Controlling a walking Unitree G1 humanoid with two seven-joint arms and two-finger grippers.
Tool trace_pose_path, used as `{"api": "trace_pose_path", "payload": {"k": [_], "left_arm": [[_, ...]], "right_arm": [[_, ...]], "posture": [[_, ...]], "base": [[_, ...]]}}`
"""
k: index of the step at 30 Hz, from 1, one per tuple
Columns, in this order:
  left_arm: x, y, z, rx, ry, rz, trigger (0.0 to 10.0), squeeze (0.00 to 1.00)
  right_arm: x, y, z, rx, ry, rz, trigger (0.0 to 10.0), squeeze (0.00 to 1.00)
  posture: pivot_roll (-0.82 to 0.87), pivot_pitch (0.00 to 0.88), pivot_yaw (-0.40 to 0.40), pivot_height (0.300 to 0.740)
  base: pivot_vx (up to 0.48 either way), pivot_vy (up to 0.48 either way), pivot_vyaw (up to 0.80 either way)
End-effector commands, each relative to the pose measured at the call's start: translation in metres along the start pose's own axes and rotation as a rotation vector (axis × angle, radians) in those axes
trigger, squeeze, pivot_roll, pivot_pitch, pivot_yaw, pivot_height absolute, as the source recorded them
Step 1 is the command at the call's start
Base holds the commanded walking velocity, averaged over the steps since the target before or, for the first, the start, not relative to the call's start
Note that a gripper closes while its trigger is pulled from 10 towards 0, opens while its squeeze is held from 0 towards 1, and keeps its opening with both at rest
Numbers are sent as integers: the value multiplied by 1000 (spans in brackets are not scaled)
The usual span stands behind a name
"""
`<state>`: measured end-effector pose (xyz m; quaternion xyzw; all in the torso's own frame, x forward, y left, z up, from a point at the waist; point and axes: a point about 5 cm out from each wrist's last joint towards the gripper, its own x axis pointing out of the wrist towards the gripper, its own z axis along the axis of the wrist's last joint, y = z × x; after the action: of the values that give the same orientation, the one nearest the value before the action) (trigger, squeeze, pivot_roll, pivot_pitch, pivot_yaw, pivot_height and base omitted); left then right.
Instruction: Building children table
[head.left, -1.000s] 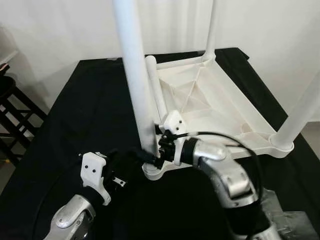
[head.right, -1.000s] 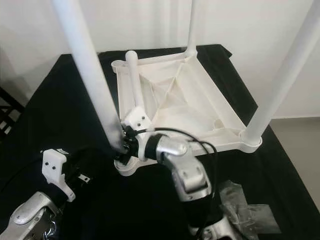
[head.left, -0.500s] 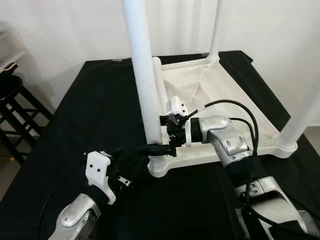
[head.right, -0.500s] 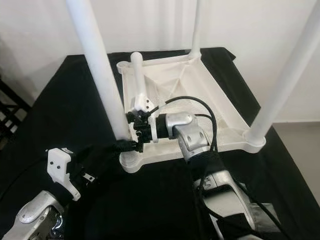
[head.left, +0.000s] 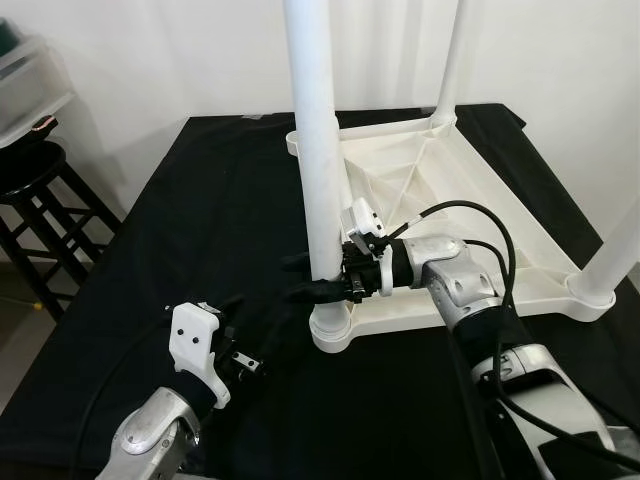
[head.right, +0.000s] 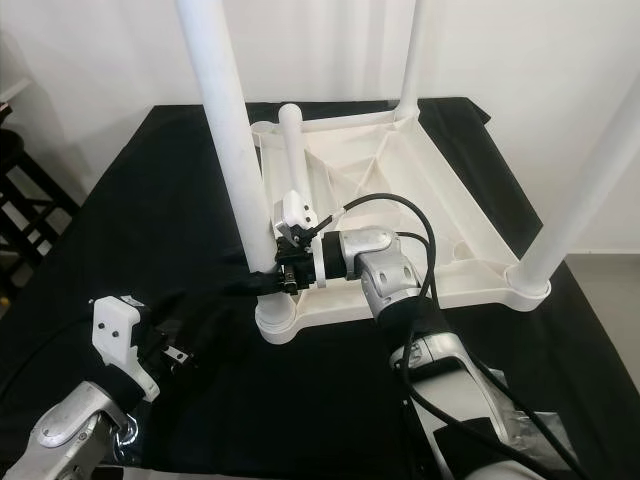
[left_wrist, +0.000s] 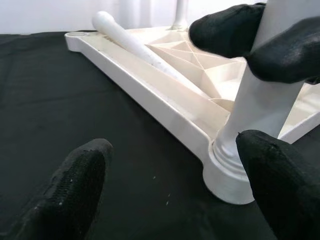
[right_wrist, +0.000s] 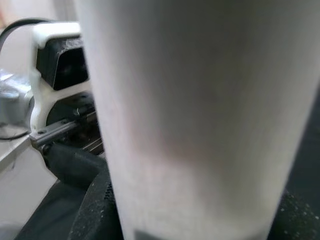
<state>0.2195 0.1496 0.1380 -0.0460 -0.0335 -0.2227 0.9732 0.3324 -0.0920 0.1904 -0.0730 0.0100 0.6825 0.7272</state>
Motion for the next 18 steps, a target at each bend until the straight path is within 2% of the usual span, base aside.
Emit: {"api": "trace_pose_path", "payload": {"k": [1,3,4,5,6,7,12,16,17,18], "left_arm": [[-4,4,1,8,5,18,10000,0],[-8,8,2,12,6,52,10000,0],[-8,8,2,12,6,52,10000,0],[-12,11,3,19,11,61,10000,0],[-14,14,3,23,16,70,10000,0],[-16,17,3,25,20,75,10000,0],[-16,22,3,30,40,55,10000,0],[-16,24,3,32,41,62,10000,0],[-17,25,4,33,40,77,10000,0],[-18,27,4,29,38,91,10000,0]], "right_arm": [[0,5,-9,37,31,-29,0,0],[0,25,-21,88,85,-203,0,0],[0,25,-21,88,85,-203,0,0],[12,36,-32,123,110,-567,0,0],[27,59,-36,128,128,-646,0,0],[38,74,-36,124,123,-675,0,0],[41,60,-31,133,88,-683,0,0],[47,64,-31,135,94,-676,0,0],[48,65,-30,143,98,-696,10000,0],[46,64,-29,159,90,-716,10000,0]], "posture": [[-23,105,88,740],[-25,114,93,740],[-25,114,93,740],[-24,128,108,740],[-30,136,149,740],[-30,136,149,740],[-14,119,156,740],[-7,119,165,740],[-2,119,169,740],[2,117,172,740]], "base": [[0,0,0],[0,0,0],[0,0,0],[0,0,0],[0,0,0],[0,0,0],[0,0,0],[0,0,0],[0,0,0],[0,0,0]]}}
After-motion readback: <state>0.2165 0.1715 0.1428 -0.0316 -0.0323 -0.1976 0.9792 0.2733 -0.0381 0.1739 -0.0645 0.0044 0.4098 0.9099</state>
